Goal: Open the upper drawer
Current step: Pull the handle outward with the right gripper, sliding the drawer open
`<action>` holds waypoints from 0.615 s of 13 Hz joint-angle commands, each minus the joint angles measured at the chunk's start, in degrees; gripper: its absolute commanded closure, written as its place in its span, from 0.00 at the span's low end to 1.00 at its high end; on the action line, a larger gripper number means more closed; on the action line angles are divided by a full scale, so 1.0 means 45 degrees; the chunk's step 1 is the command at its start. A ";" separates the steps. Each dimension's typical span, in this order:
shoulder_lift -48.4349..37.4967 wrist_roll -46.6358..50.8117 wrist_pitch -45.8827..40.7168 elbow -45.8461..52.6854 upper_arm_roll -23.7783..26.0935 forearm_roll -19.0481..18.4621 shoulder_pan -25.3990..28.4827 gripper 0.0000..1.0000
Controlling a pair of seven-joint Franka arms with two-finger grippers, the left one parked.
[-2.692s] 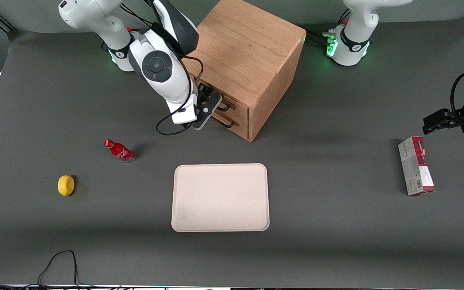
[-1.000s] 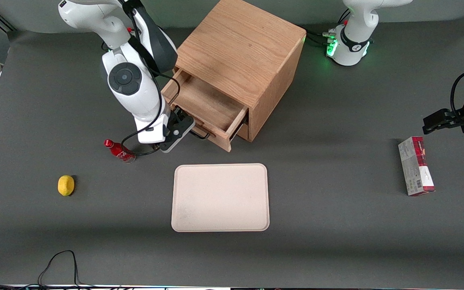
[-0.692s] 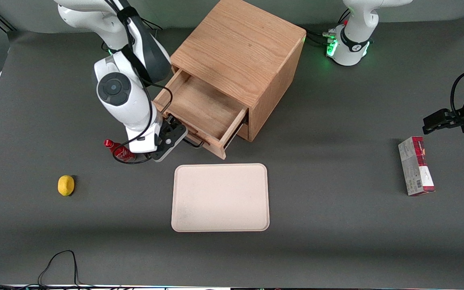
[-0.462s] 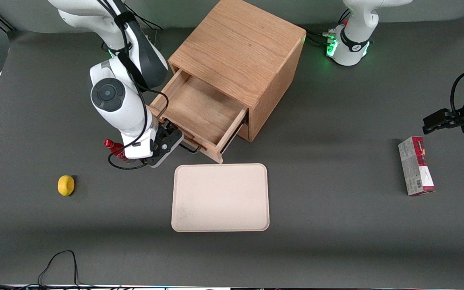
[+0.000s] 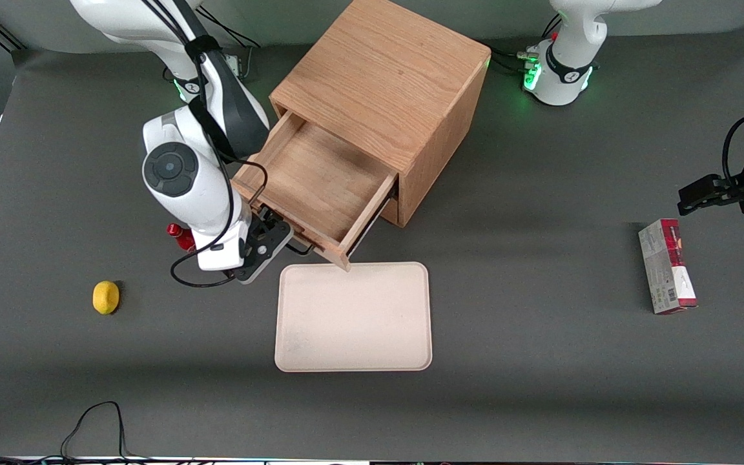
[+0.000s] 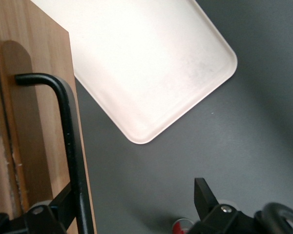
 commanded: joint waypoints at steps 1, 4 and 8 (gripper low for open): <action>0.0706 -0.0677 -0.0406 0.1078 -0.0025 -0.0085 -0.0390 0.00; 0.1018 -0.0834 -0.0406 0.1449 -0.0025 -0.0085 -0.0742 0.00; 0.1253 -0.1069 -0.0406 0.1762 -0.0045 -0.0085 -0.0821 0.00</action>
